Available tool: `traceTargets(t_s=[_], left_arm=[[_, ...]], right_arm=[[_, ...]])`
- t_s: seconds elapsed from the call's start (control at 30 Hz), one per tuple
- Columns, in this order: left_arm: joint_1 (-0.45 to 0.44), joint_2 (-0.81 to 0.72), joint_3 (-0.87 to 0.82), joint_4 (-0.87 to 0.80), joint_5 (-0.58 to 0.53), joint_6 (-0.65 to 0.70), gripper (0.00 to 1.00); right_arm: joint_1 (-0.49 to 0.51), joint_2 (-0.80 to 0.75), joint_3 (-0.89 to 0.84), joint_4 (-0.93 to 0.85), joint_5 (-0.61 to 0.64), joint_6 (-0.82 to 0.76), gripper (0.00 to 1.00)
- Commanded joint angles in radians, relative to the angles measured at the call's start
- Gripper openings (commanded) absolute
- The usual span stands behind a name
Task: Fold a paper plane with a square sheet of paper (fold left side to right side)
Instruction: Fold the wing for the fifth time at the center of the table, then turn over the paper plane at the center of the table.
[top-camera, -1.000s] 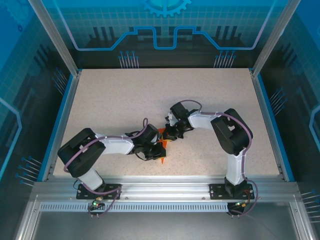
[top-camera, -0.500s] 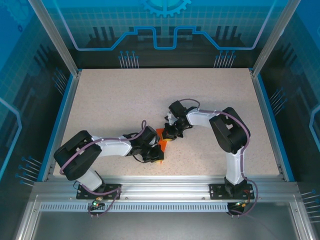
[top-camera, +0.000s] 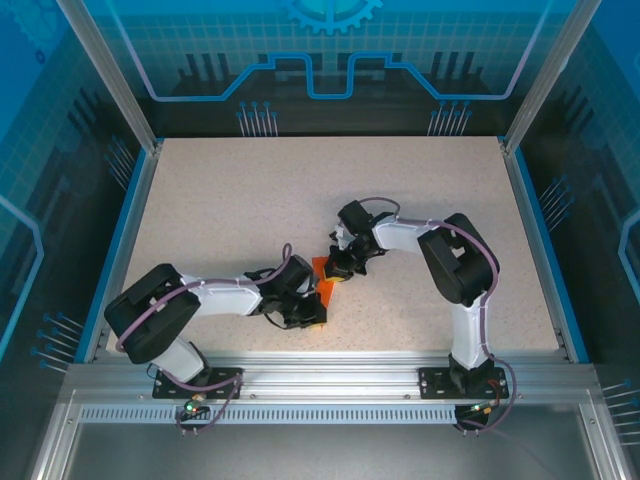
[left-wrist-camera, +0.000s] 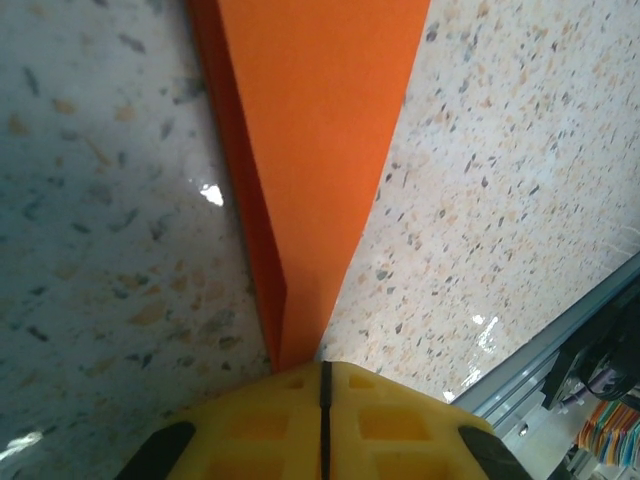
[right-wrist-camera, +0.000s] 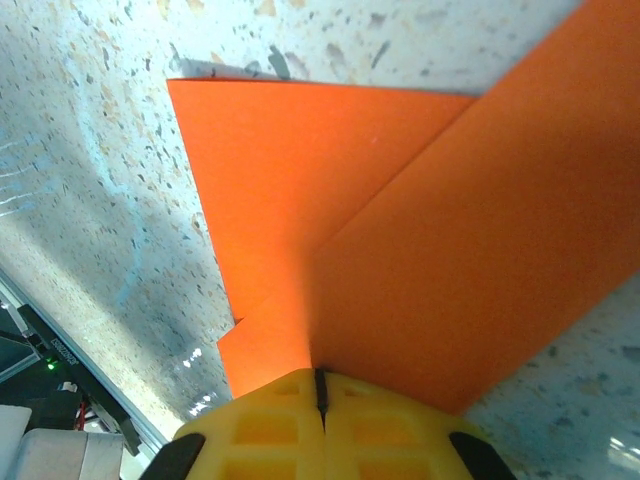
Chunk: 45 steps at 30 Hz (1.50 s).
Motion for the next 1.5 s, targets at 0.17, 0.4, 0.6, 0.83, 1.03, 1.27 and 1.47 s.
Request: traceTargets(t_s=[0.17,0.4,0.6,0.83,1.03,1.27,1.47], left_arm=[[-0.02,-0.073,-0.054,-0.125,0.009,0.022,0.09],[0.078,-0.256,0.003,-0.219,-0.069,0.135,0.2],[0.207,-0.415,0.057,-0.268,-0.297,0.211,0.39],[0.224,-0.42,0.147,-0.309,-0.55,0.274,0.68],[0.225,-0.405,0.127,-0.293,-0.55,0.257,0.75],[0.225,-0.408,0.123,-0.302,-0.551,0.248,0.77],[0.226,-0.422,0.135,-0.324,-0.573,0.245,0.78]], right_arm=[[-0.014,0.096,-0.004,0.026,0.18,-0.034,0.02],[-0.016,-0.043,0.058,0.001,0.277,-0.106,0.18],[0.013,-0.215,0.042,-0.099,0.479,-0.122,0.44],[0.166,-0.264,-0.004,-0.164,0.635,-0.053,0.67],[0.23,-0.154,0.059,-0.212,0.695,0.001,0.68],[0.257,-0.129,0.129,-0.289,0.739,-0.01,0.25],[0.271,-0.247,0.11,-0.264,0.69,-0.044,0.0]])
